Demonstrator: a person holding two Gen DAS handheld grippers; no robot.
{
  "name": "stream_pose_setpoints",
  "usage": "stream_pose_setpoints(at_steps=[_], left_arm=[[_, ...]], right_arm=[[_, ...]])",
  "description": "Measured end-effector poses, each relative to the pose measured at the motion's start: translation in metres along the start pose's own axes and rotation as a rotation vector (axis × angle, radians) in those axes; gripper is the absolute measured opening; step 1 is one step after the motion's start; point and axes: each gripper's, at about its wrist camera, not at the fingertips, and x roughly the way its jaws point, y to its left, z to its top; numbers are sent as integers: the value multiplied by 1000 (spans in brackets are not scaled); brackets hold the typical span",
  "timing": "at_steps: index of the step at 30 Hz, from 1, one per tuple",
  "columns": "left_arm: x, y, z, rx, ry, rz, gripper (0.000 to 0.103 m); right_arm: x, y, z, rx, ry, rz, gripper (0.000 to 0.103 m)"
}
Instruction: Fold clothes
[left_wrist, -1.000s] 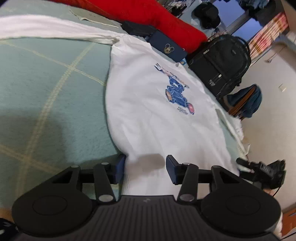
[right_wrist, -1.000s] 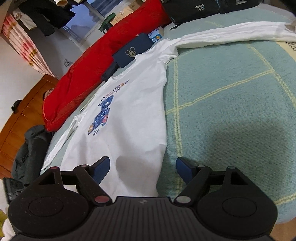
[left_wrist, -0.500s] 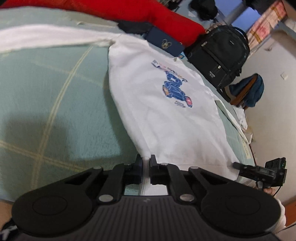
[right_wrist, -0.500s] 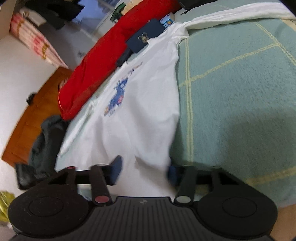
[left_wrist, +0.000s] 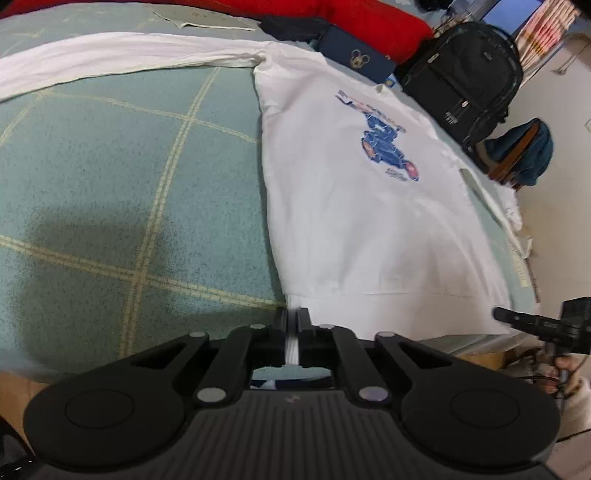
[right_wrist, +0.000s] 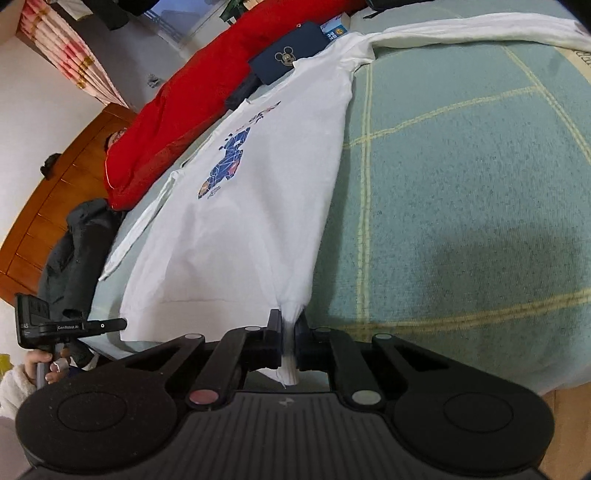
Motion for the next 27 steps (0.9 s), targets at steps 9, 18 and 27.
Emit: stream_pose_setpoints(at_steps=[9, 18, 27], left_arm=[[18, 6, 12, -13, -44, -90, 34], [-15, -24, 14, 73, -122, -34, 6], [-16, -16, 6, 126, 8, 135, 10]], right_arm=[[25, -9, 9, 6, -15, 85, 17], [-10, 32, 16, -160, -67, 38, 9], [-15, 11, 8, -110, 25, -165, 19]])
